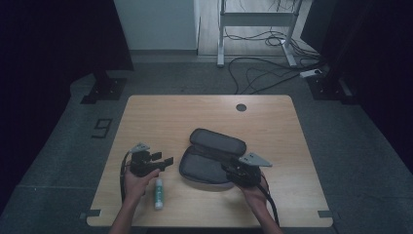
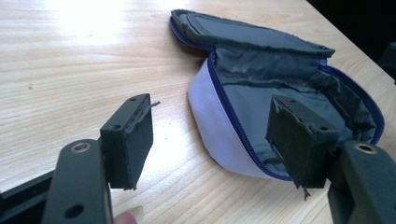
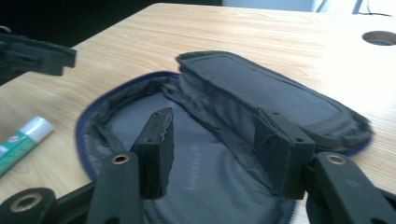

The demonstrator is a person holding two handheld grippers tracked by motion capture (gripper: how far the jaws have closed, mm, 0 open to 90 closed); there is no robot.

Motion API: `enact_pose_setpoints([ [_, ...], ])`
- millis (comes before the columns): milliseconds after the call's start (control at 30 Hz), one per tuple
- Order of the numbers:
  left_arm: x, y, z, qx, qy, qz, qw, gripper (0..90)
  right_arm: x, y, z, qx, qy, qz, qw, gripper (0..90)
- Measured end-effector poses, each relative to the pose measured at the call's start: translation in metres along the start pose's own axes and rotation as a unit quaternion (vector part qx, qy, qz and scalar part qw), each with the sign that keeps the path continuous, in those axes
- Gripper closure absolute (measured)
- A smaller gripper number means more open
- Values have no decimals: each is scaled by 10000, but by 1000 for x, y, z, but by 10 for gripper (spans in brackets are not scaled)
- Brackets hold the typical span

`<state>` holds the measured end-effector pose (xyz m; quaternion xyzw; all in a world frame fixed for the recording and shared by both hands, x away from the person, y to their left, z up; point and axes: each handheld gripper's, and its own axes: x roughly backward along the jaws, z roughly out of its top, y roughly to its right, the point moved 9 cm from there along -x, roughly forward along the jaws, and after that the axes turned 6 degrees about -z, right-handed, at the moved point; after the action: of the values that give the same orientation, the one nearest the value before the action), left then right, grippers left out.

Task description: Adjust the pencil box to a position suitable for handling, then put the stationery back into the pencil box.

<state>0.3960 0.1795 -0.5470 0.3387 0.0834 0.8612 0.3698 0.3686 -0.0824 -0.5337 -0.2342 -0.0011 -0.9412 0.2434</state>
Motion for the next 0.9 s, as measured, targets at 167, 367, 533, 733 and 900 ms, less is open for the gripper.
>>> enact_pose_setpoints([
  [167,6,-5,1,15,49,45,10000,321,-1,-17,0,52,-26,175,9998,463],
  [367,9,-9,1,48,53,70,10000,326,-6,-33,-3,180,-96,331,9992,456],
  [533,11,-14,0,85,43,96,9999,329,-12,-47,-6,269,-161,443,9985,446],
  [733,15,-18,-1,136,53,138,9998,330,-17,-61,-9,370,-220,558,9975,443],
  [900,16,-19,0,160,74,136,9998,328,-19,-72,-8,459,-215,651,9966,437],
])
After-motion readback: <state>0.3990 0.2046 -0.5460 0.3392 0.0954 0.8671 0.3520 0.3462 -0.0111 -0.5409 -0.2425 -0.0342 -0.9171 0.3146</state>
